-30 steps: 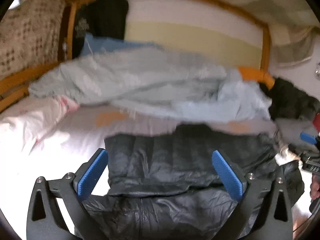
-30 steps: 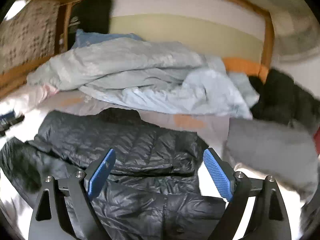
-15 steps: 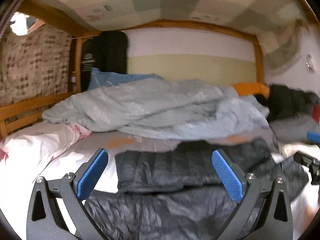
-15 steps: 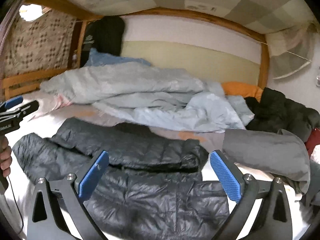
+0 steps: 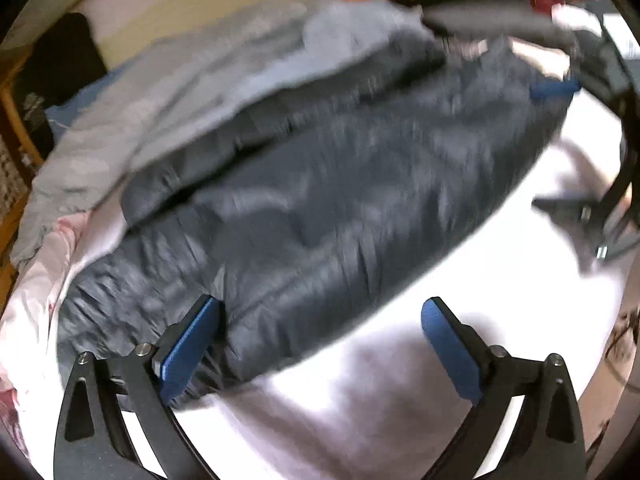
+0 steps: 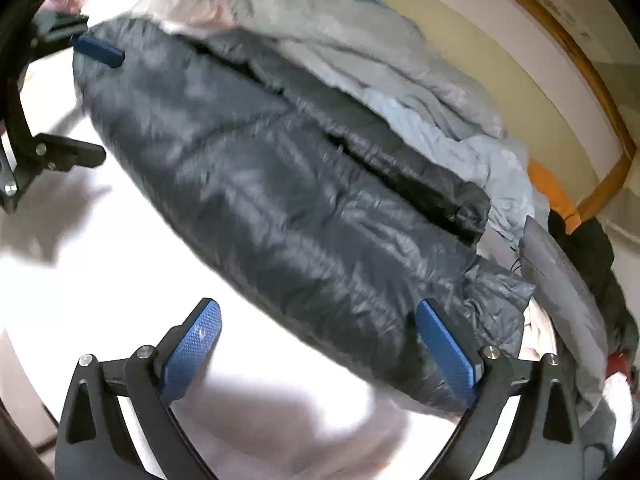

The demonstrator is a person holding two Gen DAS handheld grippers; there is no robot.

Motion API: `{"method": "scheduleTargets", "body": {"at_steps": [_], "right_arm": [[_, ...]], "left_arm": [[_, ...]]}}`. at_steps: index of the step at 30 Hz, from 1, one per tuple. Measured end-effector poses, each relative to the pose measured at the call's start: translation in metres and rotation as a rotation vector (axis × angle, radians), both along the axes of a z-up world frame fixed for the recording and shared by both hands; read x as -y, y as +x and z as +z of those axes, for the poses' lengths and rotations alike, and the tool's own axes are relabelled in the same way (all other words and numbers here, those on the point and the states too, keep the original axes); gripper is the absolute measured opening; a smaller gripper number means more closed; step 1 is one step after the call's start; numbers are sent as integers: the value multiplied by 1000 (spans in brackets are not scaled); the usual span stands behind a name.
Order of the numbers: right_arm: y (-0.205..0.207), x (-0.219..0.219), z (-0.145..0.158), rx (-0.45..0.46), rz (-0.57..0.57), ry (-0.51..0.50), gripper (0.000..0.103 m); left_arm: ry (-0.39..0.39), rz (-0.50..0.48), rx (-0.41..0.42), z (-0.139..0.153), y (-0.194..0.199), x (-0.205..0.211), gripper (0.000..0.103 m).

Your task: Fold large clothes

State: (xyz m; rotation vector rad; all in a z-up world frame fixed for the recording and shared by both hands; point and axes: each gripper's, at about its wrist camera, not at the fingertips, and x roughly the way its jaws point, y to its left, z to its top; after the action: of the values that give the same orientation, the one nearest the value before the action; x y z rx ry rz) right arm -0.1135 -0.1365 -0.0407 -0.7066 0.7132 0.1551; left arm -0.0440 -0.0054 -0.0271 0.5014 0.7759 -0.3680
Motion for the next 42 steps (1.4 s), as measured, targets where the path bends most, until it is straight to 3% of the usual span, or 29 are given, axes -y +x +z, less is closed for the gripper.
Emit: {"method": "scheduleTargets", "body": {"at_steps": [5,7,10,11,12,13,15,18,21,24,28,32,36,39,42], "right_arm": [[15,9,-6,-20,-94,-16,99],[21,16,-6,15,-155,-56,97],[29,29,-4,-4,-205,-51,60],[30,31,-4,-7,-205,-49,50],[29,32,-5,1,-203,-63,43],[26,32,-5,20,-193,-90,34],[22,31,-2,25,-173,-99,30],[12,36,16,7,-181,-18,19],[-9,39,39,-33,-163,73,17],[-44,29,61,17,-108,43,17],[-45,22,88,52,-99,48,17],[-6,22,114,115,-106,57,17],[57,33,128,97,-130,125,17],[110,42,134,81,-152,160,17],[151,41,132,101,-173,156,18]], "left_arm": [[42,35,-6,-10,7,2,100],[45,98,30,-8,12,-5,98],[33,212,66,-4,22,-22,80],[16,239,60,-2,26,-29,59],[5,258,55,-1,28,-33,36],[-1,262,49,2,28,-36,27],[-22,248,53,14,22,-36,16],[-97,251,63,38,1,-41,15],[-98,245,55,55,-20,-49,16],[-120,247,20,70,-32,-61,20],[-98,254,30,90,-28,-63,20],[-92,244,59,111,6,-58,16],[-113,247,65,130,68,-56,22],[-101,266,71,131,115,-51,29],[-122,302,91,124,151,-51,29]]}}
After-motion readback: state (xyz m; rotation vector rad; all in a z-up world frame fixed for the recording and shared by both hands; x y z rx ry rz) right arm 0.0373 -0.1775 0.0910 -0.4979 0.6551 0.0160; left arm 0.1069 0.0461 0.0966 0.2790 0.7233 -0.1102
